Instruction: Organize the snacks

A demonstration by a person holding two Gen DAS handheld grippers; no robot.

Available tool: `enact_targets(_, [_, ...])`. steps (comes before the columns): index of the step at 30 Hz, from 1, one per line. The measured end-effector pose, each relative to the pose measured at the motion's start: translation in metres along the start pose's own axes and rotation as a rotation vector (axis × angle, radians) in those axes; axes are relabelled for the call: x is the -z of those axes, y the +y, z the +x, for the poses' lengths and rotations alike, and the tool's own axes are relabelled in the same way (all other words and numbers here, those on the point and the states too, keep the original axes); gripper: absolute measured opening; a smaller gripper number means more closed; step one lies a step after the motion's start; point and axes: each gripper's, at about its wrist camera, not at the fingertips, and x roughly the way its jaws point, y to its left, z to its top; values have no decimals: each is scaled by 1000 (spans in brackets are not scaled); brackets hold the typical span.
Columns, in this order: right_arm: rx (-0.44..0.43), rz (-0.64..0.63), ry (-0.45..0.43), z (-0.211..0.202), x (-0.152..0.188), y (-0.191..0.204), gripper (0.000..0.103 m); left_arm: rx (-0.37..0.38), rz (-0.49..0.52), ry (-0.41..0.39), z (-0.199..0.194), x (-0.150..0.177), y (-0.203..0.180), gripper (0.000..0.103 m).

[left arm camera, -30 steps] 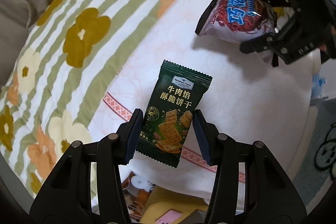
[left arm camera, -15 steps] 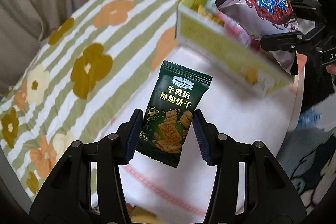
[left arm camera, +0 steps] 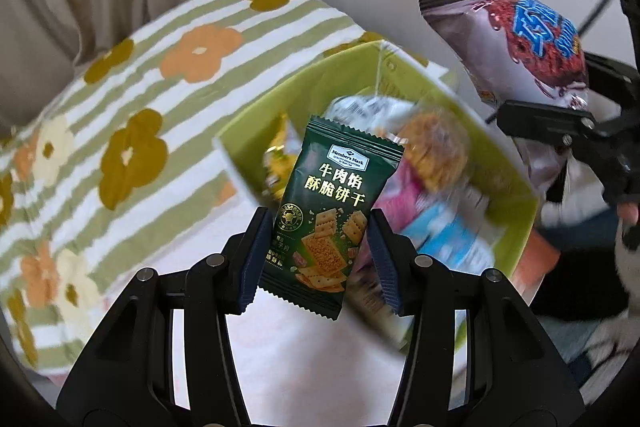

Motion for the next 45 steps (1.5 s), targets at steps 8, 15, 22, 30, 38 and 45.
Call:
enact_targets(8, [-26, 63, 11, 12, 0, -45, 69, -22, -133, 41, 49, -43, -11, 45])
enact_targets(15, [-38, 98, 53, 28, -4, -64, 70, -45, -175, 4, 65, -49, -3, 97])
enact_targets(22, [-57, 92, 93, 45, -7, -65, 70, -109, -273, -49, 44, -18, 11, 97])
enact_targets(30, [-91, 52, 123, 67, -24, -53, 72, -145, -427, -111, 7, 14, 25, 97])
enact_targets(38, [-5, 65, 74, 69, -12, -45, 100, -241, -456, -125, -16, 44, 26, 97])
enact_targets(45, [39, 84, 26, 34, 15, -29, 100, -254, -491, -161, -41, 78, 20, 97])
